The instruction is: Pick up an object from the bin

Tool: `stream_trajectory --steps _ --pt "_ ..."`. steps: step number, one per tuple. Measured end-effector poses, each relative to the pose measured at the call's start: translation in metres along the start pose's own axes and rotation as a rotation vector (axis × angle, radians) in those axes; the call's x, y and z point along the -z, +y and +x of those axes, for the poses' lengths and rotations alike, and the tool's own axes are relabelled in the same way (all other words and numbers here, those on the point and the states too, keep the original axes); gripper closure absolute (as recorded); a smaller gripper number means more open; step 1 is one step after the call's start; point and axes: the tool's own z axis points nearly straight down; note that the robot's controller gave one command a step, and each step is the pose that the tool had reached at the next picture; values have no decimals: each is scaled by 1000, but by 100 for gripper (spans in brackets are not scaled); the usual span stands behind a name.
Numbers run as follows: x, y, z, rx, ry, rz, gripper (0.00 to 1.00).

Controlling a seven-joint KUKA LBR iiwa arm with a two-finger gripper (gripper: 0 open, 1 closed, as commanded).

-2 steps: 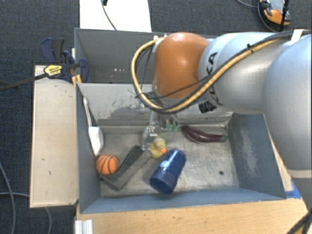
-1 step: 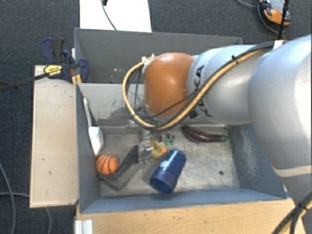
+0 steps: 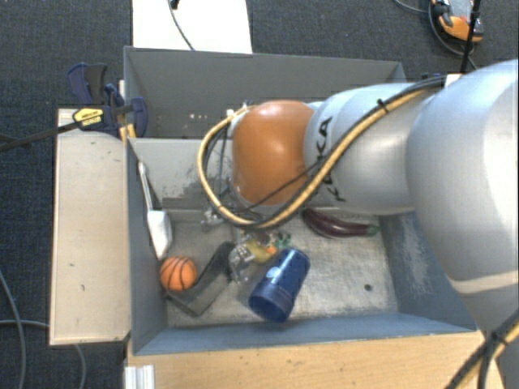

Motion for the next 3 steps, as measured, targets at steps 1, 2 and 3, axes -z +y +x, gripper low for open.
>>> stream_trajectory --steps 1,2,3 --pt "5 9 10 152 3 0 0" --pt "-18 17 10 301 4 0 0" --pt "-27 12 9 365 34 -5 100"
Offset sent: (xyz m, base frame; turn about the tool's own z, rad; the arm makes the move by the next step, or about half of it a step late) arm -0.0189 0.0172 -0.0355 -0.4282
